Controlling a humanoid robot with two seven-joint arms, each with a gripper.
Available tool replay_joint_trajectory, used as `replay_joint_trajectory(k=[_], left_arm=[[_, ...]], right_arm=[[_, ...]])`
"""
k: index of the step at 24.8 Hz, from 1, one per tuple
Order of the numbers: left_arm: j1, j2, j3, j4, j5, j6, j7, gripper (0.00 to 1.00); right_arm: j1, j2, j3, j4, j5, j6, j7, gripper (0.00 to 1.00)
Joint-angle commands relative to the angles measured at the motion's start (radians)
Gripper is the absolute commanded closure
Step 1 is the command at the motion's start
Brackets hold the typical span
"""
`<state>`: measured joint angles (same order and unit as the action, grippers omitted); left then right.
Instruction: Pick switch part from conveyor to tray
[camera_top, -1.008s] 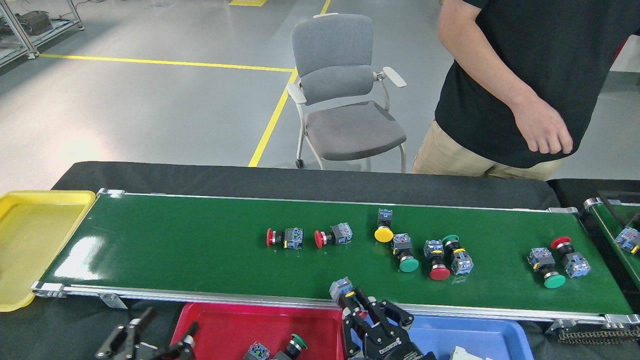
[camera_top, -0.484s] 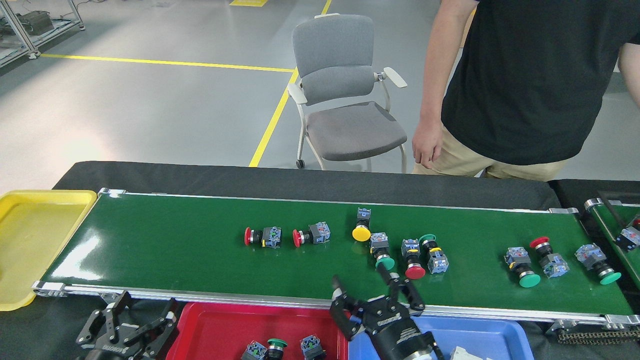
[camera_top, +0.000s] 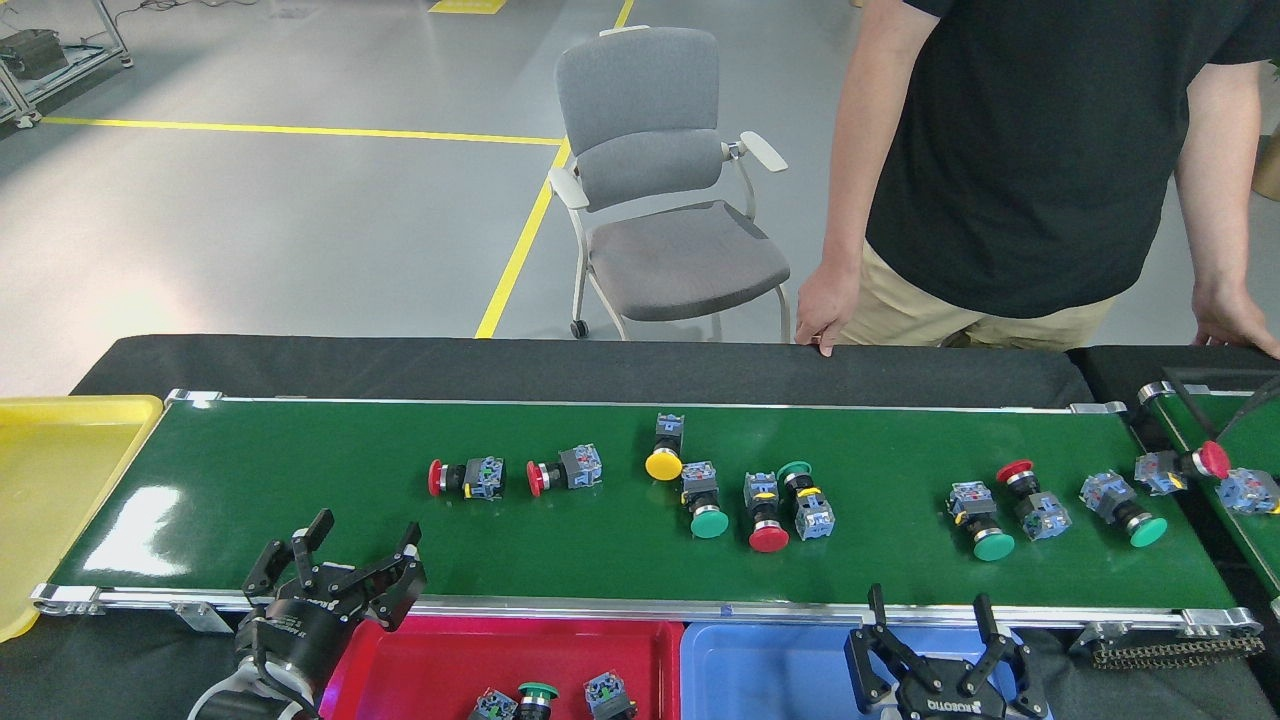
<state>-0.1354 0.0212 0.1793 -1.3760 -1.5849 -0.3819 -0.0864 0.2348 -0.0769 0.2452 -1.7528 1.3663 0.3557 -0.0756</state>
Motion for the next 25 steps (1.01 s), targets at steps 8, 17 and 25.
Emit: replay_joint_trajectory(k=[8,17,25], left_arm=[[-0.153,0.009,-0.072,0.178,-0.003,0.106,0.002,0.00],[-0.240,0.011,-0.075,0.295,-0.003,0.169,0.010,0.00],[-0.363,0.014,-0.078,0.499,-0.006,0.267,0.031,0.06]], right_arm=[[-0.229,0.111,0.144,0.148,0.014,-0.012,0.105,0.00],[-0.446,0.233,0.160,0.461,0.046,0.002,0.105,0.00],[-0.532,0.229,0.174,0.573,0.036,-0.009,0.106,0.27]])
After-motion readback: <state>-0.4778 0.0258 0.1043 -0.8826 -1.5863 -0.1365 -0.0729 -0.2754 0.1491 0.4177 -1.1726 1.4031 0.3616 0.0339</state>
